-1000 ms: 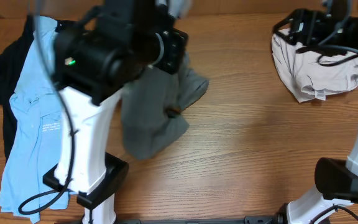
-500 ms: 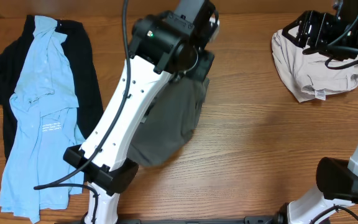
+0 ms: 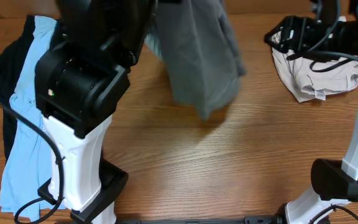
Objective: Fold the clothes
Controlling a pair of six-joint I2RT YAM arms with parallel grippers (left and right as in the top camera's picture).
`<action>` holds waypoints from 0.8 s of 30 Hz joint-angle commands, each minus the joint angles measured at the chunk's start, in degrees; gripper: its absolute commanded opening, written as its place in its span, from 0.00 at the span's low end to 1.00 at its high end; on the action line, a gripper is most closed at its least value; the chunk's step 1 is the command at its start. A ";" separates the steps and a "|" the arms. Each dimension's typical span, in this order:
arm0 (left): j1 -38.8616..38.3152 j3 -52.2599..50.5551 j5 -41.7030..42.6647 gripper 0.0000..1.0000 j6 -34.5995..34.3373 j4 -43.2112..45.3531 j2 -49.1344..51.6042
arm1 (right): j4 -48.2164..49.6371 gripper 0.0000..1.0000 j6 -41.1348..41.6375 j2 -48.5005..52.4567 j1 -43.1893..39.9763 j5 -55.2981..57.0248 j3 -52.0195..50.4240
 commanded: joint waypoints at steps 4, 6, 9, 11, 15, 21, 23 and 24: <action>0.39 -1.07 -10.08 0.04 -0.70 6.88 0.20 | 0.07 0.85 0.00 -0.20 8.41 2.62 0.02; 0.39 -1.79 -11.67 0.04 -0.70 9.14 0.20 | 0.07 0.85 0.00 -0.20 10.78 2.80 -0.20; 0.39 -3.50 -13.16 0.04 -0.07 13.11 0.20 | 0.07 0.82 0.02 -0.20 14.82 3.50 -1.14; 0.68 -5.60 -13.49 0.04 0.17 16.41 0.20 | 0.22 0.80 0.24 -0.20 17.79 4.11 -2.38; 1.14 -9.16 -13.51 0.04 0.15 20.50 0.20 | 1.66 0.79 1.25 -0.20 21.49 4.11 -4.70; 2.51 -13.66 -15.39 0.04 0.11 21.77 0.20 | 17.09 0.76 7.21 -0.20 29.86 5.86 -17.68; 2.51 -13.42 -15.69 0.04 0.13 21.42 0.15 | 26.95 0.77 8.90 -0.20 31.74 5.86 -25.66; 2.51 -13.25 -15.82 0.04 0.13 21.31 0.15 | 29.66 0.77 9.40 -0.20 32.09 5.84 -27.78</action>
